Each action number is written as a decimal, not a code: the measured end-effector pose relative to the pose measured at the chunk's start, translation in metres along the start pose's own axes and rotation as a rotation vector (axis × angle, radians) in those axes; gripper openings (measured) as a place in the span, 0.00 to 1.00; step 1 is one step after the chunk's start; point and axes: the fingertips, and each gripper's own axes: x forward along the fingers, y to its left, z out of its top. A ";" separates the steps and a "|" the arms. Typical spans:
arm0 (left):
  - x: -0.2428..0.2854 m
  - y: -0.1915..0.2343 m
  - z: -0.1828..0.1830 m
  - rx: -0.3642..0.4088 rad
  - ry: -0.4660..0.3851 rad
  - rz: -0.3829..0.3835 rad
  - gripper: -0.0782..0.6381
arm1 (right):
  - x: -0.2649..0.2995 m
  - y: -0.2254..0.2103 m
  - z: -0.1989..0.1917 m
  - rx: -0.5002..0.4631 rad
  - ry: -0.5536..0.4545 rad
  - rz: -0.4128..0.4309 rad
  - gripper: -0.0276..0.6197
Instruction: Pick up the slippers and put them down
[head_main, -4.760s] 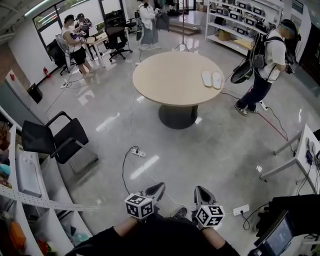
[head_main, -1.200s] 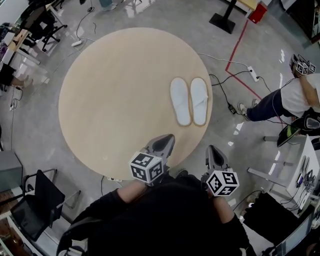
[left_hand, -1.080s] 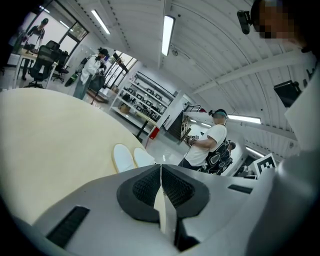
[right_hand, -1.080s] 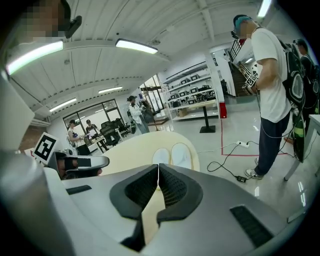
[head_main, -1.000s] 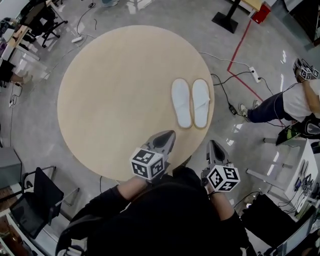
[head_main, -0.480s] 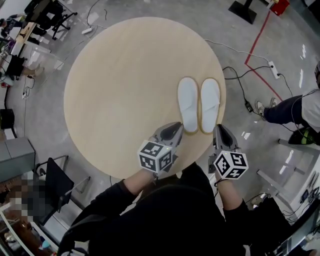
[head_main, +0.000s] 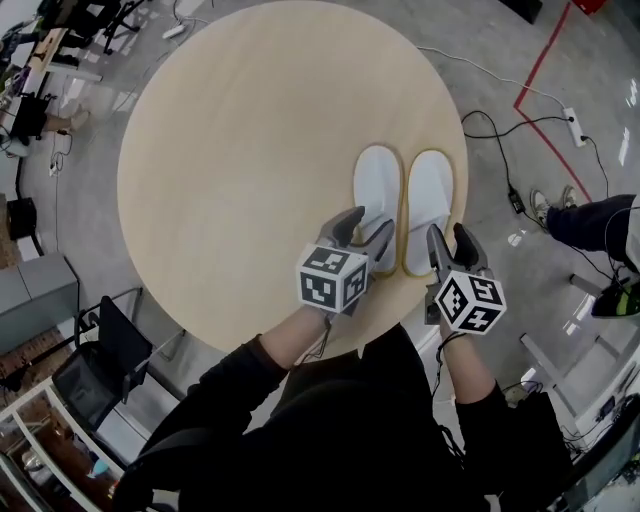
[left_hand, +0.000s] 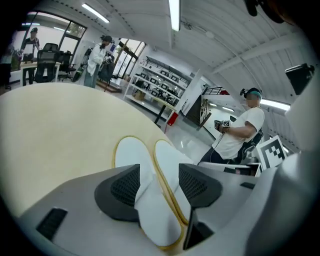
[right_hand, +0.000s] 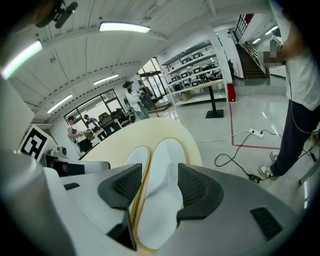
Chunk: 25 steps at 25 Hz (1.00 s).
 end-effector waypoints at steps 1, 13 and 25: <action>0.008 0.002 -0.002 -0.003 0.009 0.006 0.44 | 0.006 -0.004 0.001 0.000 0.003 0.000 0.37; 0.051 0.017 -0.020 -0.019 0.071 0.042 0.43 | 0.047 -0.016 -0.006 -0.020 0.064 0.011 0.36; 0.064 0.025 -0.028 -0.001 0.106 0.051 0.17 | 0.061 -0.022 -0.009 0.002 0.093 0.013 0.11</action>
